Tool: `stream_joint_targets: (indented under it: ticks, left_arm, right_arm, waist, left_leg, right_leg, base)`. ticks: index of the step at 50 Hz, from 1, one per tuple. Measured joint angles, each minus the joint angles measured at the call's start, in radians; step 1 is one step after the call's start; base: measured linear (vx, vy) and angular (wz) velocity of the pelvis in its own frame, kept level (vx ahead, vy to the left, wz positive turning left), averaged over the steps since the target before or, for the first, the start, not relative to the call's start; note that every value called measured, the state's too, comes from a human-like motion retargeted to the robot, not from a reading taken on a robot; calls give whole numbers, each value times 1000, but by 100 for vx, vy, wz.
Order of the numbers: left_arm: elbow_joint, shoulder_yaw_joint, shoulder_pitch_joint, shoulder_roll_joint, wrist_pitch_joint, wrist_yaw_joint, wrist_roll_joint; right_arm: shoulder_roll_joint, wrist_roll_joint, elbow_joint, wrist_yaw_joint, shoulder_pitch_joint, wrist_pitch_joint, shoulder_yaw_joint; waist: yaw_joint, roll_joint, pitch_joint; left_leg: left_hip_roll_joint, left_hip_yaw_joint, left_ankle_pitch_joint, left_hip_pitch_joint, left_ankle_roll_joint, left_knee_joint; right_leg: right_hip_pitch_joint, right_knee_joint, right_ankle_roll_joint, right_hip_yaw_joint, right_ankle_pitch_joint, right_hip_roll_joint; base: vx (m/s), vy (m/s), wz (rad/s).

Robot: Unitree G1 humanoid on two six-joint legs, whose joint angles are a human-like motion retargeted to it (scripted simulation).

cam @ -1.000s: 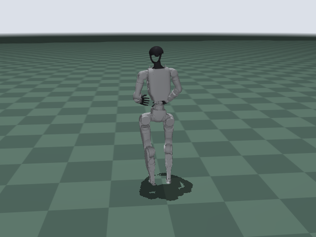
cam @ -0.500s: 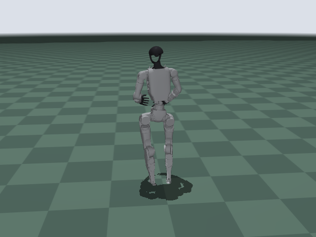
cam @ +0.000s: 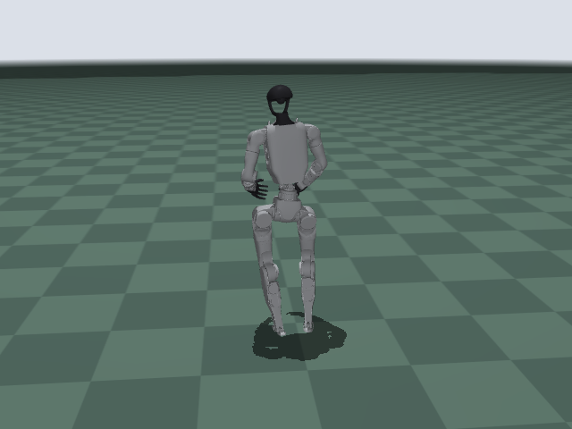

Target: Dance

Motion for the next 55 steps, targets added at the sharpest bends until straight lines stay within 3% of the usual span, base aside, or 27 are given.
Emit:
stream_joint_targets:
  ticks: [5, 12, 17, 25, 38, 48, 55]
  left_arm:
    - [13, 12, 22, -3, 4, 48, -35]
    - [10, 48, 40, 3, 15, 103, -80]
    - [16, 83, 29, 7, 8, 146, -86]
    - [8, 141, -29, 1, -28, 237, -74]
    - [-29, 130, -67, 7, -49, 265, -94]
    - [66, 13, -15, 26, -13, 150, -107]
    - [119, -31, 35, 28, 1, 98, -99]
  right_arm:
    - [18, 24, -8, -19, -24, 4, 11]
    - [2, 33, -99, -40, -69, -8, 29]
    - [-20, 36, -182, -62, -69, -27, 24]
    - [-33, 59, -251, -101, 8, -41, -14]
    - [-37, 118, -217, -105, 103, -23, -40]
    - [-23, 155, -153, -64, 85, -4, 6]
    - [-4, 158, -132, -65, 86, 1, 21]
  waist:
    - [-13, -36, 12]
    - [-61, -105, 21]
    - [-99, -134, 8]
    - [-121, -135, -28]
    - [-124, -111, -49]
    - [-123, -106, -16]
    - [-93, -120, 5]
  left_leg:
    - [-39, 17, 11, 18, 12, -46]
    - [-120, 22, 101, 103, 14, -243]
    - [-146, 8, 188, 165, -2, -407]
    - [-120, 16, 191, 121, -33, -408]
    - [-101, -26, 205, 101, -44, -405]
    - [-125, -68, 190, 161, -22, -407]
    - [-157, -90, 186, 204, -5, -410]
  right_leg:
    - [-93, 157, -6, 14, 10, -67]
    - [-268, 424, -85, 34, -30, -178]
    - [-359, 430, -86, 55, -37, -159]
    - [-424, 217, -56, 9, -27, -99]
    - [-437, 135, -23, 7, 34, -87]
    - [-357, 376, -49, 75, -22, -150]
    - [-220, 410, -19, 114, -45, -165]
  base:
    - [-2, 5, -22]
    - [-1, 2, -18]
    - [0, 0, 0]
    - [0, 1, 2]
    - [1, 2, 20]
    - [0, -1, 1]
    - [3, -6, 4]
